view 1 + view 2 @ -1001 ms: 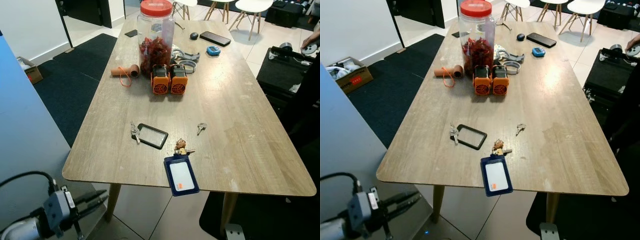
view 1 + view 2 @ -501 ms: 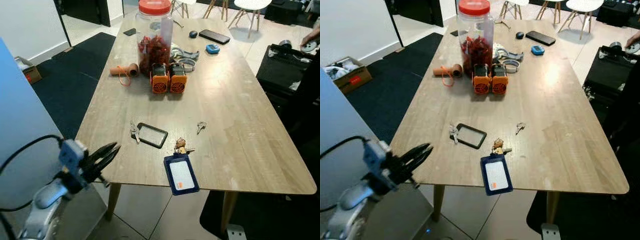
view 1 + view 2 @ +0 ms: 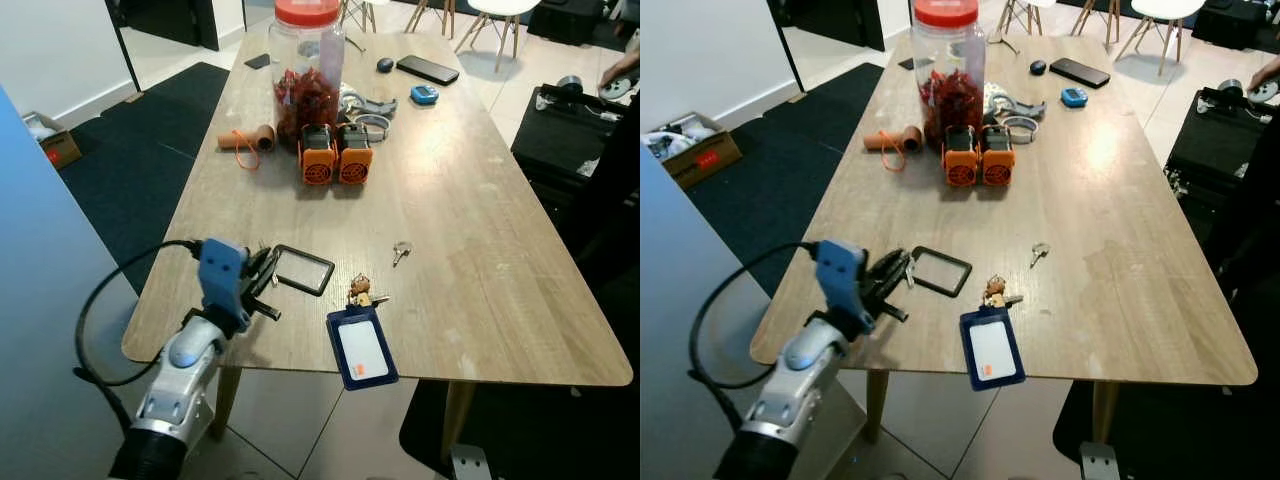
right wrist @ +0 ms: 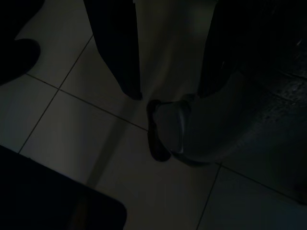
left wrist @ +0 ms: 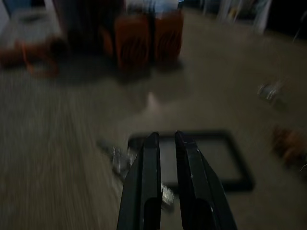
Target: Hang keys on a hook
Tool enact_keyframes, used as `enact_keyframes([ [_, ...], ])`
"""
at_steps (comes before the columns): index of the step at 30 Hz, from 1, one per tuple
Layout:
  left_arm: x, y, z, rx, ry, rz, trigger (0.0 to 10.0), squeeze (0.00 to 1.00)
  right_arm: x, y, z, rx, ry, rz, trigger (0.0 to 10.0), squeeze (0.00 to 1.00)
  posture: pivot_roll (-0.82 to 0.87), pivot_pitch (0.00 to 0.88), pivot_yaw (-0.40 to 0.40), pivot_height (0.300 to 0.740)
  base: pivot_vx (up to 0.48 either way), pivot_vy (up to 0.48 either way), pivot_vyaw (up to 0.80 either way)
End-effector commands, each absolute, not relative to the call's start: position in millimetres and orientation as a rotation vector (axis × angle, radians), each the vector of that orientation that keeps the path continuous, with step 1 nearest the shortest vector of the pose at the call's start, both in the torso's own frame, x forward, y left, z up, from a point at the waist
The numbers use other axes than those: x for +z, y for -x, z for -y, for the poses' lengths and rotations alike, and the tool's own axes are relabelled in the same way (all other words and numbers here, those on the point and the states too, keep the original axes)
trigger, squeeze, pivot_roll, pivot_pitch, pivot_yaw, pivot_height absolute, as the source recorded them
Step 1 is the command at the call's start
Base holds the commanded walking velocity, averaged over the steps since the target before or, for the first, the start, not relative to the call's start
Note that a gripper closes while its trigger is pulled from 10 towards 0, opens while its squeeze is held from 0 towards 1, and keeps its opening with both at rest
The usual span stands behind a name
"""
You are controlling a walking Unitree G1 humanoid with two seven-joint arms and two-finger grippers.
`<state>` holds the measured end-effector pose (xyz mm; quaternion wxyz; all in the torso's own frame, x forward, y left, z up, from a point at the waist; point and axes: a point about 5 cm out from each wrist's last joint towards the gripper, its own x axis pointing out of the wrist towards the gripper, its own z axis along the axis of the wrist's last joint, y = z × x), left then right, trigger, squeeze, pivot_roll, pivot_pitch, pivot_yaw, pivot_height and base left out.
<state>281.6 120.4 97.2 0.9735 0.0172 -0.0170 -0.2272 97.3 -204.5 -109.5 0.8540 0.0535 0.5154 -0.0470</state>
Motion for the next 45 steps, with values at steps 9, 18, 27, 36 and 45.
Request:
enact_keyframes([
  [9, 89.4, -293.9, -104.0, -0.264, -0.086, -0.074, 10.0, 0.00, -111.4, -95.3, 197.5, -0.102, -0.138, -1.100, 10.0, 0.00, 0.04, 0.061, 0.016, 0.740, 0.000, 0.000, 0.00],
  [18, 89.2, -298.4, -100.5, -0.138, -0.109, -0.089, 10.0, 0.00, -112.2, -96.7, 190.7, -0.095, -0.140, -1.104, 10.0, 0.00, 0.05, 0.067, 0.014, 0.740, 0.000, 0.000, 0.00],
  [27, 87.6, -300.4, -92.5, -0.129, -0.096, -0.118, 10.0, 0.00, -112.4, -99.8, 186.5, -0.090, -0.131, -1.109, 10.0, 0.00, 0.05, 0.081, 0.012, 0.740, 0.000, 0.000, 0.00],
  [36, 88.2, -303.2, -80.2, -0.173, -0.039, -0.141, 10.0, 0.02, -110.5, -98.3, 202.2, -0.098, -0.116, -1.110, 10.0, 0.00, 0.04, 0.083, 0.017, 0.740, 0.000, 0.000, 0.00],
  [45, 87.4, -310.5, -77.2, -0.169, -0.057, -0.135, 10.0, 0.06, -109.9, -99.8, 203.6, -0.099, -0.114, -1.104, 10.0, 0.00, 0.03, 0.078, 0.023, 0.740, 0.000, 0.000, 0.00],
])
